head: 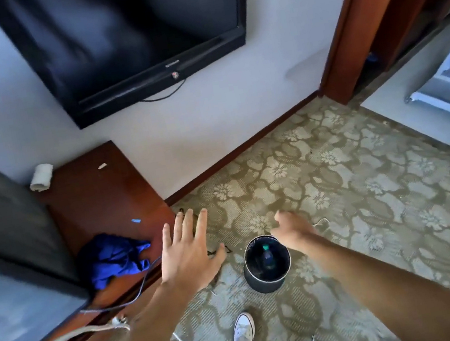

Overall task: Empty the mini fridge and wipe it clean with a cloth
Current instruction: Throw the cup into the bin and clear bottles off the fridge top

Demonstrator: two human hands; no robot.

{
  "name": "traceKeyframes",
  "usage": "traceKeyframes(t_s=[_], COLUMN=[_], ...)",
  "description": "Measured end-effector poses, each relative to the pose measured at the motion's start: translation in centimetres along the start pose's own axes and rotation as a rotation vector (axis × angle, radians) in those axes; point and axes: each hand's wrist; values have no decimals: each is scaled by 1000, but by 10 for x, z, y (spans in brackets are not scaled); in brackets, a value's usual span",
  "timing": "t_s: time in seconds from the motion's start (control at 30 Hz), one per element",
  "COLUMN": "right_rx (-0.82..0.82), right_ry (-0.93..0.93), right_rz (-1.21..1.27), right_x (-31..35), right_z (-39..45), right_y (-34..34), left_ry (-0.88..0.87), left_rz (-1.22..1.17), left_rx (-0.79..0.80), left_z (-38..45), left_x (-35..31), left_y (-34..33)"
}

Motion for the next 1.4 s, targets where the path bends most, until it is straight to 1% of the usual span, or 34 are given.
traceKeyframes(t_s=[0.07, 0.13, 0.2, 0.33, 0.43, 0.5, 0.57, 0.63, 0.67, 0.7, 0.77, 0.83, 0.93, 1.0, 1.07, 1.17, 1.27, 1.4], right_rx=[-52, -101, -159, -349, -462, -516, -529, -513, -524, -572, -622, -556, -423, -373, -370, -412, -472, -581], right_ry=[115, 264, 437, 804, 1003, 1085, 1122, 1205, 1218, 1226, 1197, 1091, 955, 911, 913, 925, 905, 766], right_rz=[11, 19, 38, 62, 110, 217, 353, 508, 553, 555, 469, 336, 135, 89, 116, 212, 350, 437], right_x=[36, 86, 139, 243, 312, 360, 385, 461, 478, 505, 573, 631, 683, 699, 701, 676, 603, 457], right_z=[-14, -34, -55, -98, -128, -151, -163, -191, -192, -191, -187, -170, -134, -116, -109, -101, -92, -67], right_y=[14, 30, 43, 61, 76, 93, 114, 138, 154, 168, 188, 201, 197, 189, 184, 187, 198, 204], left_ry=[50, 111, 171, 303, 386, 415, 366, 412, 410, 410, 456, 456, 436, 416, 392, 326, 196, -75], left_rz=[22, 47, 66, 121, 175, 195, 220, 253, 256, 268, 283, 311, 316, 305, 284, 230, 153, 31], left_rx=[-55, -93, -132, -261, -376, -470, -519, -601, -624, -647, -690, -688, -705, -692, -693, -699, -720, -787], left_z=[-26, -54, -76, -111, -132, -147, -146, -162, -158, -155, -162, -162, -158, -152, -144, -123, -92, -51], left_x=[8, 22, 40, 91, 129, 156, 162, 202, 207, 216, 250, 279, 308, 321, 330, 328, 303, 235], left_y=[19, 41, 65, 124, 174, 204, 222, 252, 261, 271, 289, 301, 304, 301, 298, 295, 290, 265])
Point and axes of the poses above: each hand's wrist, its own z-axis towards the middle knuckle, its own y-axis out of the back of the hand, x = y × z, and after that the axes turned 11 degrees about -x, right-handed
